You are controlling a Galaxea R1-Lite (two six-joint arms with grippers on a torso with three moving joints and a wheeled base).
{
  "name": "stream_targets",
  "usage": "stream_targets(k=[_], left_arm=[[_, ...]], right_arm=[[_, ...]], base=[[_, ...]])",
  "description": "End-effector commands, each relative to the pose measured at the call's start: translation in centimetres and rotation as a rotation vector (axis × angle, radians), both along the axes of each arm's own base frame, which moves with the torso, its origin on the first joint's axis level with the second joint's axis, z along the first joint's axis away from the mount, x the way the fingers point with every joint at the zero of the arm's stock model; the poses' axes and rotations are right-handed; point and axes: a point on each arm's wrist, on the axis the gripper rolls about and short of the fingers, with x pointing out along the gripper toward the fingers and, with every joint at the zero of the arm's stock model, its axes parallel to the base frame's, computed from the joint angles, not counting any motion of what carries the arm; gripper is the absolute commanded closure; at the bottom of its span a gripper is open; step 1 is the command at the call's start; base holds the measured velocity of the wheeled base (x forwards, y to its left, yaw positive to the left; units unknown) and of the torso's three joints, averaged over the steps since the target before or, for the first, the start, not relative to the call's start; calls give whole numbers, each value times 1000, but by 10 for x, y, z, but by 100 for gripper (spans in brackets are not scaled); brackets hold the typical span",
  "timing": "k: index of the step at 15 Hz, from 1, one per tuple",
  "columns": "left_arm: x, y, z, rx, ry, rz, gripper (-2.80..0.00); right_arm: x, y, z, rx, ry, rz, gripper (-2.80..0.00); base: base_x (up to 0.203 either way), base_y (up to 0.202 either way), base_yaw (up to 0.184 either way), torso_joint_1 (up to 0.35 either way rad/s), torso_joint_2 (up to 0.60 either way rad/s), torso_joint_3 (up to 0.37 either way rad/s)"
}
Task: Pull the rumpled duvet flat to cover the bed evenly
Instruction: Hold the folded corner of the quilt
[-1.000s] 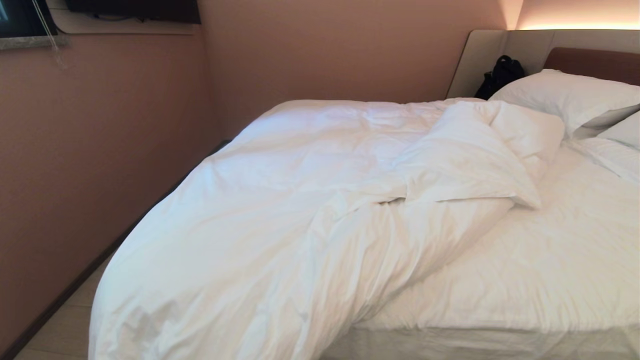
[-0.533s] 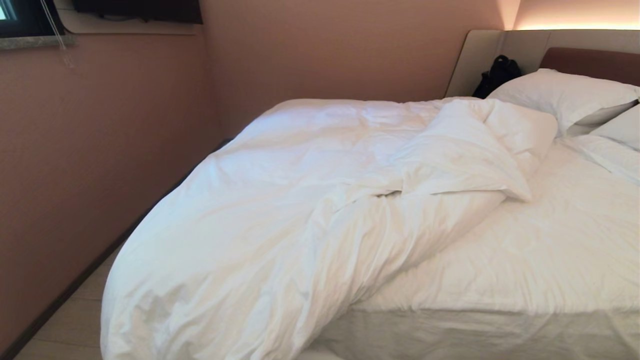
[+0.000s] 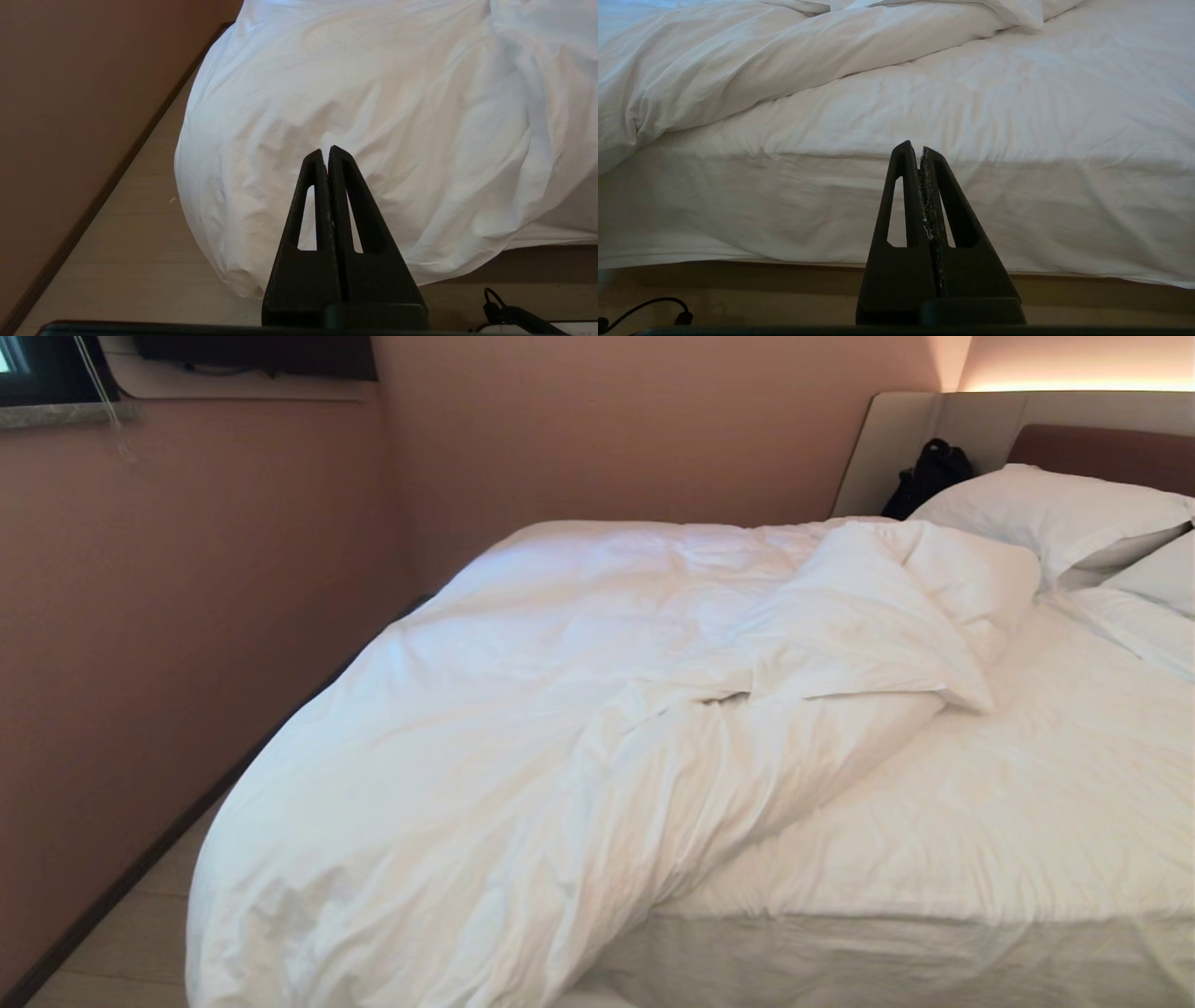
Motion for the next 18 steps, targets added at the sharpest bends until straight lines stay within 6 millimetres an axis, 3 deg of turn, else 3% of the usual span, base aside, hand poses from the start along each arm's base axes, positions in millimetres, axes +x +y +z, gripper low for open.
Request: stream_targets(k=[1, 18], left_arm=[[0, 0, 0, 1, 0, 1, 0], [0, 0, 0, -2, -3, 2, 0]], right_arm=[[0, 0, 0, -1, 2, 0, 0], [0, 0, 0, -1, 1, 0, 0]], base=[[7, -52, 3, 2, 7, 2], [0, -187, 1, 2, 2, 2]])
